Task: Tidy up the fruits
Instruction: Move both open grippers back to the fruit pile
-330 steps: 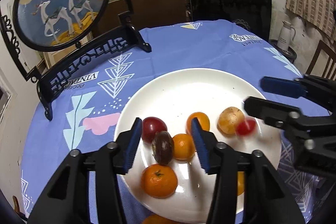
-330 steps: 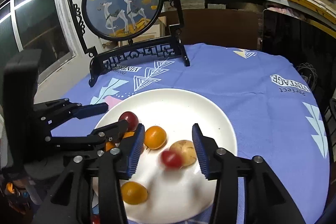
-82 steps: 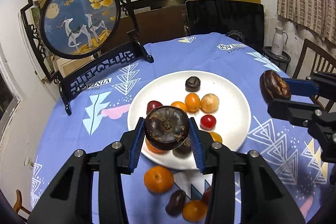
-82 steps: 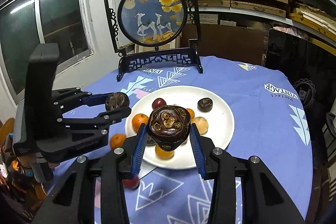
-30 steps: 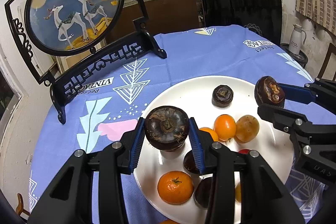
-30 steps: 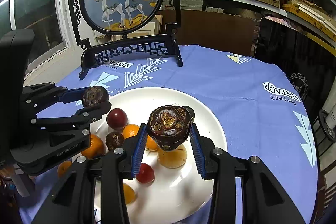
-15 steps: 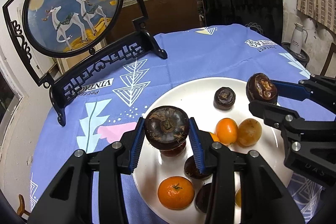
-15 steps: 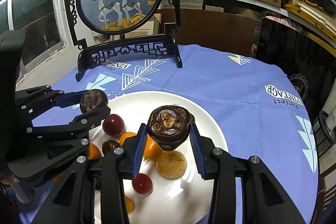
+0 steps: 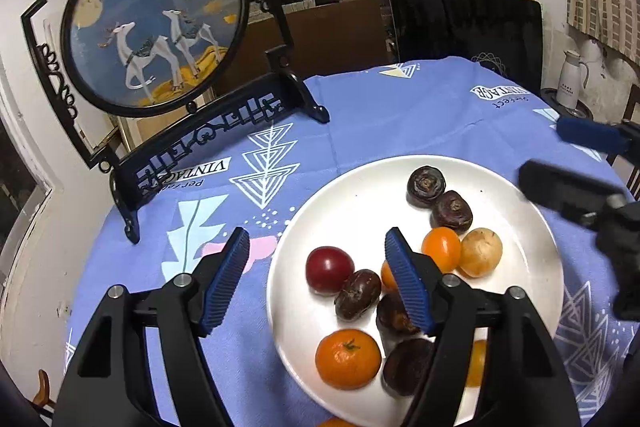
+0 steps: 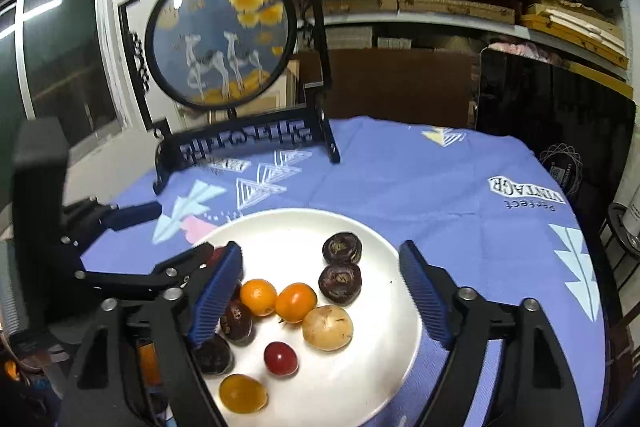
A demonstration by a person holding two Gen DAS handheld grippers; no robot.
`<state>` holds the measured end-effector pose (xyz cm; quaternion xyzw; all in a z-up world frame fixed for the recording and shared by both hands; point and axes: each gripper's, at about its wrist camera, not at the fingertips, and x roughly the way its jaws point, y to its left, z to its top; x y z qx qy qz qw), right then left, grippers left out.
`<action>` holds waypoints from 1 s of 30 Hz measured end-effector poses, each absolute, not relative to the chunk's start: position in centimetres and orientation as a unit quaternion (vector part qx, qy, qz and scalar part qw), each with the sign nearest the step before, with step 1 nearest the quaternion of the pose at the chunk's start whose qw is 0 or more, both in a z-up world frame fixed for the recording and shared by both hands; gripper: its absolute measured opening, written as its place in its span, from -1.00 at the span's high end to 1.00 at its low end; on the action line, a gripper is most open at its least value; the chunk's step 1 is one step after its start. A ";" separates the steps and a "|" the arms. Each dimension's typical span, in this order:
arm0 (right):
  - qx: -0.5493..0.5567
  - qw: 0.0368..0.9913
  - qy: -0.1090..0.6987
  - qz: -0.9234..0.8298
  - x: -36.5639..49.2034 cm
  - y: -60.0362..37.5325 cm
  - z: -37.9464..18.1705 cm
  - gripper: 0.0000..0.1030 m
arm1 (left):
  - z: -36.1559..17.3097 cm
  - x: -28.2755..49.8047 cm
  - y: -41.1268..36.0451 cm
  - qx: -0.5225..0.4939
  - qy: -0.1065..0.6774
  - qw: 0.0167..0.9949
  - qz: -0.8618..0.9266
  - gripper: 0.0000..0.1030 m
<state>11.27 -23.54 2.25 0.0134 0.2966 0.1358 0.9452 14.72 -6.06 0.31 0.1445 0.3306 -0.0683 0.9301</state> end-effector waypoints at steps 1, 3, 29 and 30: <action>0.020 0.946 0.292 0.138 10.7 -23.8 2.7 -0.68 | 0.4 14.4 -5.8 0.142 0.331 0.931 -0.068 -0.36; 0.033 0.946 0.291 0.139 9.5 -24.4 3.3 -0.80 | 0.7 13.7 -5.2 0.136 0.330 0.932 -0.066 -0.37; -0.198 0.869 0.393 0.224 -5.0 -15.8 -5.2 -0.55 | -0.4 -0.4 3.1 0.102 0.358 0.924 -0.086 -0.60; -0.204 0.865 0.397 0.227 -4.7 -15.3 -5.6 -0.54 | -0.9 -0.7 3.3 0.102 0.366 0.921 -0.090 -0.60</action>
